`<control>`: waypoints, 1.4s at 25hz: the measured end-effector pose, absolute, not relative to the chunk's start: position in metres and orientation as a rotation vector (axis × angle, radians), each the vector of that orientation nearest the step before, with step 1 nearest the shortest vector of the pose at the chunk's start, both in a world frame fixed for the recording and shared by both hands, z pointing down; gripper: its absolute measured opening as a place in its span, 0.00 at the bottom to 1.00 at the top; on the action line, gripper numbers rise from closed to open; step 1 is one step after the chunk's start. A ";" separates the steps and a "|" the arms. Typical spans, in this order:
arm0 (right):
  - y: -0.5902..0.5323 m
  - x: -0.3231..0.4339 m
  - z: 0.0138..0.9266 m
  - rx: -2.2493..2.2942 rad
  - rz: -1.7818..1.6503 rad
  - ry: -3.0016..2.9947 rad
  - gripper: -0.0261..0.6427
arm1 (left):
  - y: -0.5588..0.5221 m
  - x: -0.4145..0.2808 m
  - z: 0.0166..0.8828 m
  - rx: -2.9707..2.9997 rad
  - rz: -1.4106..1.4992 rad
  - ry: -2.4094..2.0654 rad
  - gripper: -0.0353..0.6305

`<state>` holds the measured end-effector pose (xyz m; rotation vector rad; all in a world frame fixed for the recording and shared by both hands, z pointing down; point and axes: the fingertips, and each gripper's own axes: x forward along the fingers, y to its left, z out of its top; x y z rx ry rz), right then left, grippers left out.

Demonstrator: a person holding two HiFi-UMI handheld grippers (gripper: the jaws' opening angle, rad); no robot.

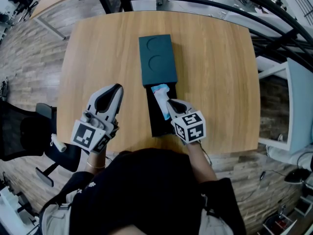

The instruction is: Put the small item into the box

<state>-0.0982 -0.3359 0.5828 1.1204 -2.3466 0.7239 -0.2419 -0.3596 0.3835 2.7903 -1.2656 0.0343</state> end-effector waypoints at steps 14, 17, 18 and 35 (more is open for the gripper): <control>-0.338 -0.100 0.600 1.081 0.768 -2.306 0.09 | -0.360 -0.242 0.383 2.784 0.037 -1.281 0.09; -0.338 -0.100 0.600 1.079 0.773 -2.304 0.09 | -0.359 -0.242 0.382 2.785 0.040 -1.282 0.09; -0.338 -0.101 0.600 1.079 0.773 -2.303 0.09 | -0.359 -0.242 0.381 2.784 0.042 -1.283 0.09; -0.338 -0.105 0.607 1.046 0.733 -2.284 0.09 | -0.356 -0.246 0.380 2.799 0.053 -1.292 0.09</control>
